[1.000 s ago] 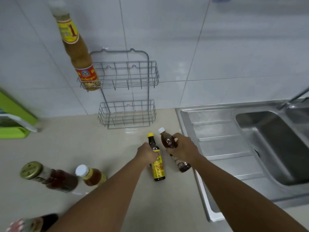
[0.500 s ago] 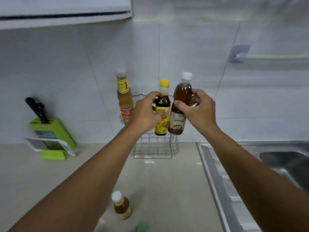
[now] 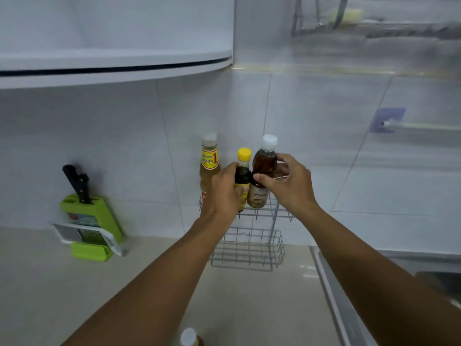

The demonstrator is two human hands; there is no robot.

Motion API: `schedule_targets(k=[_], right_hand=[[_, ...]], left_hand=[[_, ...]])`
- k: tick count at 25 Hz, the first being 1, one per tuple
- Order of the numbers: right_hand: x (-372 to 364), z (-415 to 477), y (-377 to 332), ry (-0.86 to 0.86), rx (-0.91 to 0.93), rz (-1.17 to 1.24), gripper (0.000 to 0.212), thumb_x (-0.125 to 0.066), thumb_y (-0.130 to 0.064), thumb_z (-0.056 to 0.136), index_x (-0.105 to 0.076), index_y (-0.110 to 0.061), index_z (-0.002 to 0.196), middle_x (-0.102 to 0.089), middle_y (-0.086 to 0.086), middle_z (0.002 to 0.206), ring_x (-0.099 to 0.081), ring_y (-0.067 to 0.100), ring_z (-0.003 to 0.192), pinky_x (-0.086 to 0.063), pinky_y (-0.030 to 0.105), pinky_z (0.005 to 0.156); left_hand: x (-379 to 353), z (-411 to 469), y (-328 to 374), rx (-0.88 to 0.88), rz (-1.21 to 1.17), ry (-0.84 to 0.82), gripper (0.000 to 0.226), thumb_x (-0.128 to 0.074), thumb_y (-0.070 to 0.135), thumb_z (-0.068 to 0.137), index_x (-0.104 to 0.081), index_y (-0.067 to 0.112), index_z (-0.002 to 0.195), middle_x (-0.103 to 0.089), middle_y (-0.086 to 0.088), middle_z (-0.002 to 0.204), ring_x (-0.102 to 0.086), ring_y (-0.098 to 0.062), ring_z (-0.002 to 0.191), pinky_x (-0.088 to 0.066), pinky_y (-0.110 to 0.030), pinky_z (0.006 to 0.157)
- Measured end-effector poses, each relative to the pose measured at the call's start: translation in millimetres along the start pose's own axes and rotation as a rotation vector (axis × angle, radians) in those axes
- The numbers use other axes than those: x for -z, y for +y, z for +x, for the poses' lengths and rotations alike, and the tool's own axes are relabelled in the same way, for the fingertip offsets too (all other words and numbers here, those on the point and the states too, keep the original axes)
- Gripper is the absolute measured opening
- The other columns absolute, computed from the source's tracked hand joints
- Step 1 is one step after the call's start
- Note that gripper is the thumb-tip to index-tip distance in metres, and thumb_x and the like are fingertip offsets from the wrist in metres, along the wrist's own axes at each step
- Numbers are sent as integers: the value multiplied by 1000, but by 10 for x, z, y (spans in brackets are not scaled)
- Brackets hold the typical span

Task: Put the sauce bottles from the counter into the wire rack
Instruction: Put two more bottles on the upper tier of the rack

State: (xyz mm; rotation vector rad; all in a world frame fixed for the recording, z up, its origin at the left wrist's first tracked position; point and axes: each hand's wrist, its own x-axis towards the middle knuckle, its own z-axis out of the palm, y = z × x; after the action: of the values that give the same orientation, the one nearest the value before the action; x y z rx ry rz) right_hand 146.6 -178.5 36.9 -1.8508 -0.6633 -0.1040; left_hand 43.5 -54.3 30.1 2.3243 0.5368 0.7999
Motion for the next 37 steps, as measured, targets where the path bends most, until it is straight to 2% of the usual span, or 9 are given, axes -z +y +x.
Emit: schedule_targets(k=[4, 7, 10, 13, 16, 22, 28, 32, 37], right_hand=[[-101, -25, 138, -68, -30, 0, 67, -93, -25, 69, -65, -22, 129, -77, 1, 107, -74, 10, 86, -62, 29, 81], [-147, -56, 208, -104, -40, -13, 67, -94, -25, 69, -65, -22, 128, -77, 2, 107, -74, 10, 87, -62, 29, 82], [-141, -57, 234, -126, -62, -17, 68, -94, -27, 69, -64, -22, 130, -77, 1, 107, -74, 11, 88, -60, 23, 76], [-129, -31, 229, -156, -76, -24, 68, -93, -29, 71, -63, -20, 131, -77, 1, 105, -74, 10, 86, -58, 20, 74], [-136, -40, 217, -173, -87, -17, 66, -91, -30, 73, -63, -21, 132, -79, 2, 103, -75, 10, 87, -61, 24, 78], [-220, -48, 183, -162, -94, 7, 64, -93, -30, 71, -64, -21, 127, -80, 2, 102, -77, 12, 86, -64, 32, 81], [-248, -62, 192, -162, -112, -27, 62, -91, -34, 72, -67, -17, 127, -78, 2, 106, -75, 10, 87, -62, 25, 78], [-267, -86, 150, -153, -107, -68, 50, -87, -29, 78, -69, -18, 124, -75, -1, 107, -67, -1, 79, -47, 0, 57], [-256, -112, 128, -168, -103, -74, 51, -85, -25, 81, -67, -16, 128, -73, -2, 106, -70, 12, 91, -45, 5, 63]], left_hand=[[-25, -79, -90, 47, -31, -27, 39, -64, 5, 91, -54, 20, 126, -61, 0, 103, -64, -20, 95, -58, -35, 80], [1, -55, -79, 85, -45, -27, 40, -67, 20, 91, -51, 23, 128, -52, 4, 103, -59, -19, 96, -57, -41, 85], [94, -8, -13, 72, -38, 63, 30, -68, 39, 89, -64, 23, 114, -64, -1, 102, -59, -18, 94, -58, -41, 84], [214, 72, 61, 102, -107, 141, 42, -76, 30, 85, -63, 17, 123, -69, -4, 104, -65, -19, 96, -58, -39, 89], [283, 121, 123, 90, -74, 143, 37, -75, 17, 86, -61, 14, 120, -69, -3, 96, -69, -20, 91, -59, -37, 85], [289, 158, 86, 109, -45, 158, 59, -74, 15, 86, -50, 23, 139, -71, -3, 98, -70, -20, 91, -59, -36, 86], [285, 134, 52, 97, 41, 183, 53, -75, 23, 85, -52, 27, 132, -71, -4, 102, -68, -25, 95, -59, -43, 83], [257, 125, 42, 117, 4, 190, 39, -74, 24, 85, -57, 26, 120, -72, 0, 97, -69, -22, 91, -60, -42, 80], [293, 95, 47, 125, -56, 172, 44, -73, 21, 86, -54, 27, 126, -70, 3, 100, -68, -19, 96, -57, -37, 85]])
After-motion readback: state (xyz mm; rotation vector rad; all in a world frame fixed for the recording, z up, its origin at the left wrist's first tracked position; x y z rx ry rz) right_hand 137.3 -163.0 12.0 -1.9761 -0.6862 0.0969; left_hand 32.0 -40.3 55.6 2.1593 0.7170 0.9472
